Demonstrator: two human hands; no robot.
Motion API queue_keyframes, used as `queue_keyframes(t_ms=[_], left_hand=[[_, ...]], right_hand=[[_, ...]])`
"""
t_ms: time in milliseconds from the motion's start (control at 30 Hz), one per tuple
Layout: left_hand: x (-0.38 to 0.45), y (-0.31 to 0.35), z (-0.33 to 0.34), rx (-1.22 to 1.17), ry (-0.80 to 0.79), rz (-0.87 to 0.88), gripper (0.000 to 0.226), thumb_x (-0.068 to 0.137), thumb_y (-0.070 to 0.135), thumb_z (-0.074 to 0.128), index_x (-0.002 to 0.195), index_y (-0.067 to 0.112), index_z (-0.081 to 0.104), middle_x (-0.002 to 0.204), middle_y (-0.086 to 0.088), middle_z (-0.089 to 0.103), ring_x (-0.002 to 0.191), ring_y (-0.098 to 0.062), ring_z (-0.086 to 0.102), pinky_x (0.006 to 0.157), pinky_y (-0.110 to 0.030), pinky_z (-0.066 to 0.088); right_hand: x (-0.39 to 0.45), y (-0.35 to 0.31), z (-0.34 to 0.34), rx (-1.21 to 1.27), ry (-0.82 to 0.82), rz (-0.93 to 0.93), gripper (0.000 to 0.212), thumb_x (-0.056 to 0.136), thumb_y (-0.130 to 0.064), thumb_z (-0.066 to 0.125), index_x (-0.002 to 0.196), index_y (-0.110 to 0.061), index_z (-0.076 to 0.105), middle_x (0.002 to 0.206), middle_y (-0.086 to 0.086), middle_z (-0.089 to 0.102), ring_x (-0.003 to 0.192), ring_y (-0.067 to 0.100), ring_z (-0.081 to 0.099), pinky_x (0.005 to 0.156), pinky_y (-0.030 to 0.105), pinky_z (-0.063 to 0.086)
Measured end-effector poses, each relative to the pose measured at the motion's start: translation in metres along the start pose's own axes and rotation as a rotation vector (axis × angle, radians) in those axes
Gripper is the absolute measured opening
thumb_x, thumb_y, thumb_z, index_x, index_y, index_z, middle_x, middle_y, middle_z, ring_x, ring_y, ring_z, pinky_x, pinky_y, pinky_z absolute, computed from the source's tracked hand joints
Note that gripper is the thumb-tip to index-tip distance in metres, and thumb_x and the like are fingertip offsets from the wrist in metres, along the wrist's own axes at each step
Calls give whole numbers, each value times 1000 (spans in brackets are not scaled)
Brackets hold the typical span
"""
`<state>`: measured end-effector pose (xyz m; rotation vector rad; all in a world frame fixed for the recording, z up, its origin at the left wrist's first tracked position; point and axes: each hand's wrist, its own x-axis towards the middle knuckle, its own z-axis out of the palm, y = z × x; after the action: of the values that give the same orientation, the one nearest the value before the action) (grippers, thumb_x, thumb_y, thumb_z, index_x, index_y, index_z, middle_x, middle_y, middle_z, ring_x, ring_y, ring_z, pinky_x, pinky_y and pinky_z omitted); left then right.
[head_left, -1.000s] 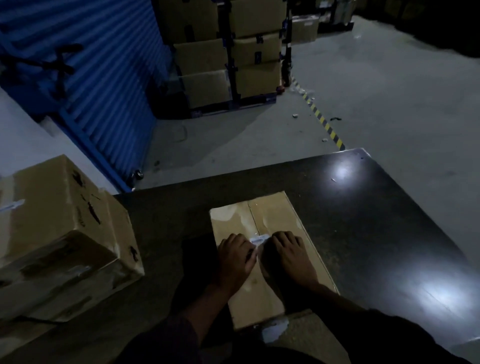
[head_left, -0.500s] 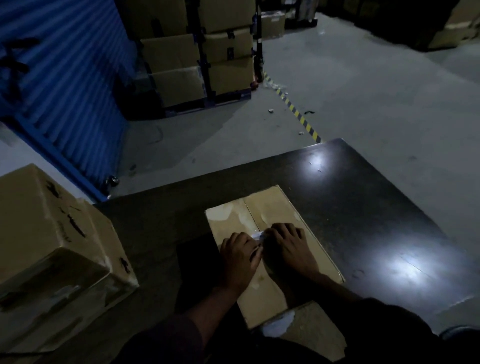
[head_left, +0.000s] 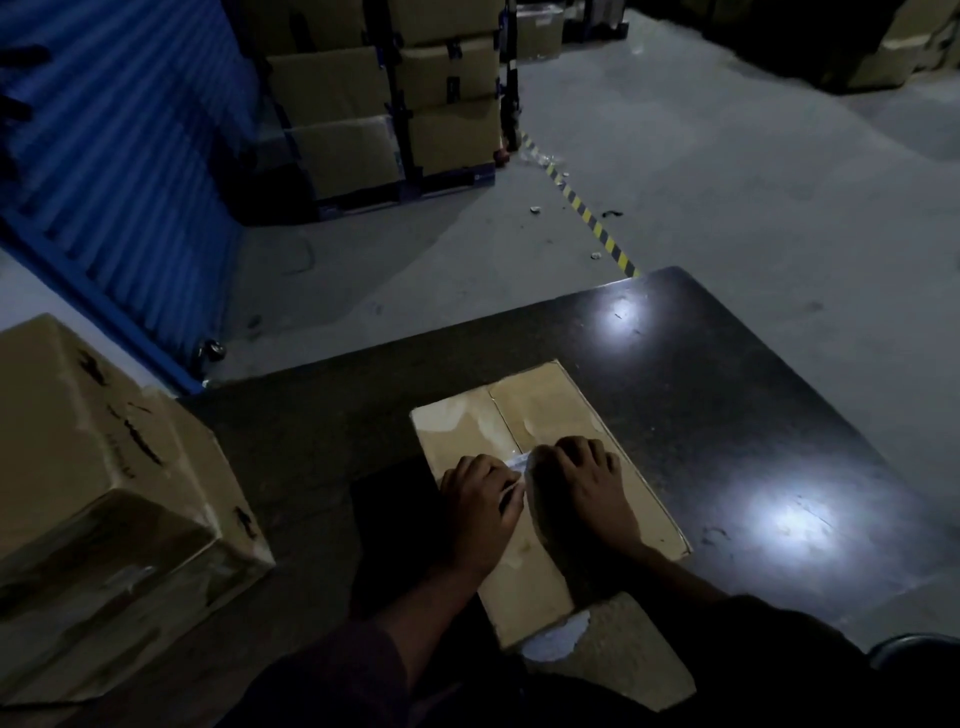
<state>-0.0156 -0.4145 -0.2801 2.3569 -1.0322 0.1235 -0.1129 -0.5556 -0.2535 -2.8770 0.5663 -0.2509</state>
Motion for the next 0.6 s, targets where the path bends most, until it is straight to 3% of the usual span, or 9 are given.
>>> queue_keyframes(t_ms=[167,300,600], left_hand=[[0,0,1,-14,9,-3,11,89,37,60,93,29,67,97,11,60,93,-13,54,77,-34,46],[0,0,0,-23,17,4,14,88,38,57,92,29,66,96,10,60,93,-14,54,77,-34,46],[-1,1,0,-12,15,5,12,87,38,57,89,27,63,94,8,58,92,-16,54,77,-36,47]], right_hand=[[2,1,-1,40,-10,38,39,86,-46,40,116,-23,52,115,2,49,103,26,46,86,38,35],[2,0,2,14,-40,22,41,89,-50,46,125,-32,47,120,-5,45,109,20,41,91,36,33],[4,3,4,76,-51,53,35,90,-49,48,122,-37,48,122,-9,44,110,16,40,91,33,35]])
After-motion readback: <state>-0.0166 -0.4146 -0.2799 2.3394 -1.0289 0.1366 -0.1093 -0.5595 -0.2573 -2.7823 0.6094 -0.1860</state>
